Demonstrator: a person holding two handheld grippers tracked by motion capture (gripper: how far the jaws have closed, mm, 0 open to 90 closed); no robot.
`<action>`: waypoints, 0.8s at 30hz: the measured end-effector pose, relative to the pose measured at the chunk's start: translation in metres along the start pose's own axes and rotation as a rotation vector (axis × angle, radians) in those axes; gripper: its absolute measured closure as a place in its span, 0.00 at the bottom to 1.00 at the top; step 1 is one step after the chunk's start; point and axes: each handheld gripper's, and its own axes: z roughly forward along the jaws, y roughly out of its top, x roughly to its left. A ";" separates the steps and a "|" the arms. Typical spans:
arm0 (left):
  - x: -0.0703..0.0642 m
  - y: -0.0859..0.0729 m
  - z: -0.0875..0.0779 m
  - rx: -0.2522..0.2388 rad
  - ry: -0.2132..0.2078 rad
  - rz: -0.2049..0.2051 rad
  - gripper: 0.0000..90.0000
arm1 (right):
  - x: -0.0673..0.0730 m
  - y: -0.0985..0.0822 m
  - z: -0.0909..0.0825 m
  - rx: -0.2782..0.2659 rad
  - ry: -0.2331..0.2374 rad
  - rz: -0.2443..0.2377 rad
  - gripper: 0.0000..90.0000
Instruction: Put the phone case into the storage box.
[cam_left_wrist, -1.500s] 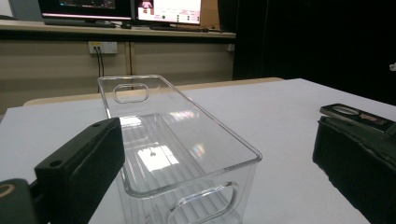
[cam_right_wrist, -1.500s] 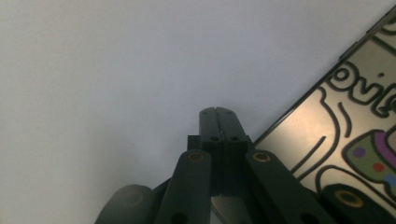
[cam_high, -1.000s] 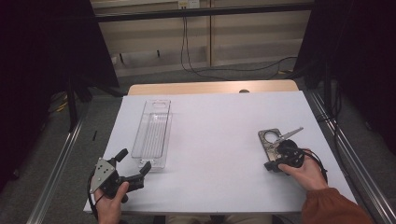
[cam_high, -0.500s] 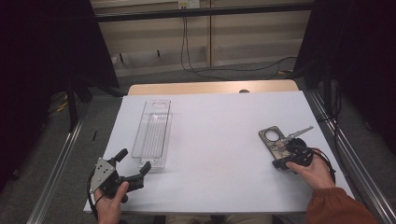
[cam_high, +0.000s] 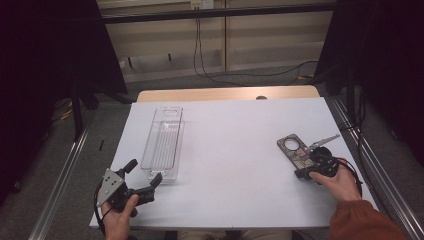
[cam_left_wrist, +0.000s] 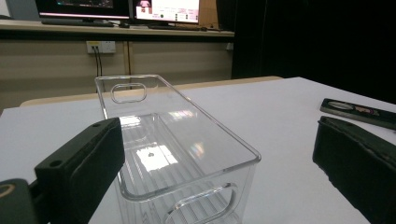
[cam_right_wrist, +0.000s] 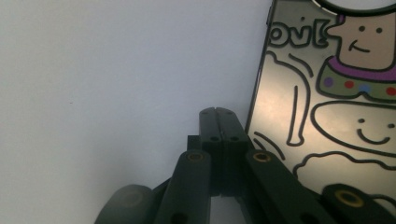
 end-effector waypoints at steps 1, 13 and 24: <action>0.001 0.000 0.000 0.003 0.003 0.004 0.03 | 0.000 0.000 0.000 -0.007 0.004 -0.006 1.00; 0.001 0.000 0.000 0.006 0.004 0.003 0.03 | 0.008 0.004 -0.008 -0.050 0.026 -0.040 0.81; 0.000 0.000 0.000 0.007 0.006 -0.001 0.03 | 0.013 0.007 -0.012 -0.119 0.033 -0.083 0.36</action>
